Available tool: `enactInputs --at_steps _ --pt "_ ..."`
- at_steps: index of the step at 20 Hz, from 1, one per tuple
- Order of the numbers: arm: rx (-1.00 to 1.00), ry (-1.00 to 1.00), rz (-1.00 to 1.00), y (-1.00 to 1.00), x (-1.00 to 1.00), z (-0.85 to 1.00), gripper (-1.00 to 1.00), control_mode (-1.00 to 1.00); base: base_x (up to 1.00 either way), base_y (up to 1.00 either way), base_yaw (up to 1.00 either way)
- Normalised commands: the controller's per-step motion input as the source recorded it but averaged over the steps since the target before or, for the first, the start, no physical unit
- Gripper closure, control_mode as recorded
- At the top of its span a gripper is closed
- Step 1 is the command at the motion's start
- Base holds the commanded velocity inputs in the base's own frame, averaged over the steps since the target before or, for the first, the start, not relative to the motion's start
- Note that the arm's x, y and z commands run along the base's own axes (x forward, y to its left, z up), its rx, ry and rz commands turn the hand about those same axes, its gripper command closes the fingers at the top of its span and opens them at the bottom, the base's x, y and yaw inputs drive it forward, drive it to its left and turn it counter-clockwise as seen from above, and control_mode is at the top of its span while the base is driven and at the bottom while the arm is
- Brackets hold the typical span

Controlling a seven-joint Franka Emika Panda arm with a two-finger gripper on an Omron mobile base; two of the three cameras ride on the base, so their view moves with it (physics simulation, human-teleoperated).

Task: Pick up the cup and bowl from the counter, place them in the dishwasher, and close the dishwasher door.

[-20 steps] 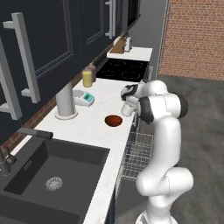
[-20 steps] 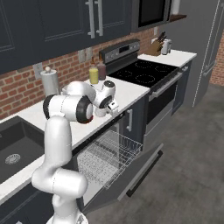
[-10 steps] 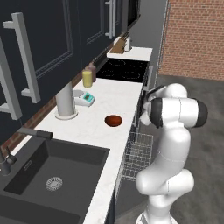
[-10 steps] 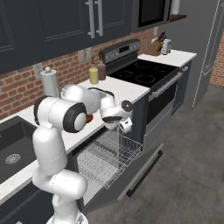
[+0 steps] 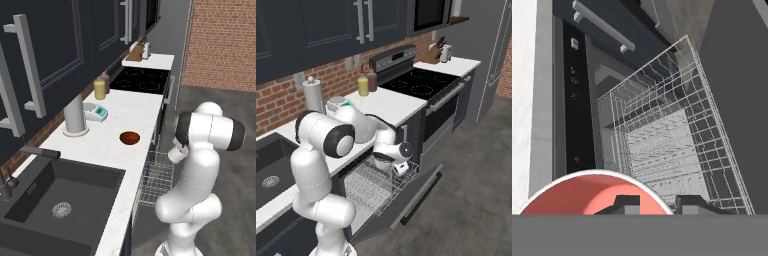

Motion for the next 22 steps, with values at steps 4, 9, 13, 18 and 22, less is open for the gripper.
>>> enactInputs --at_steps 4,9,13,18,22 --pt "0.14 0.13 0.00 0.00 0.00 -0.88 1.00 -1.00 0.00 0.00 0.00" --pt "0.16 0.14 0.01 0.00 0.00 -0.73 1.00 -1.00 0.00 0.00 0.00" --pt "0.16 0.11 0.00 0.15 0.00 -0.59 1.00 -1.00 0.00 0.00 0.00" --pt "0.12 0.06 0.00 0.43 0.15 -0.41 1.00 -1.00 0.00 0.00 0.00" --pt "0.07 0.05 0.00 0.42 0.34 -0.32 1.00 -1.00 0.00 0.00 0.00"
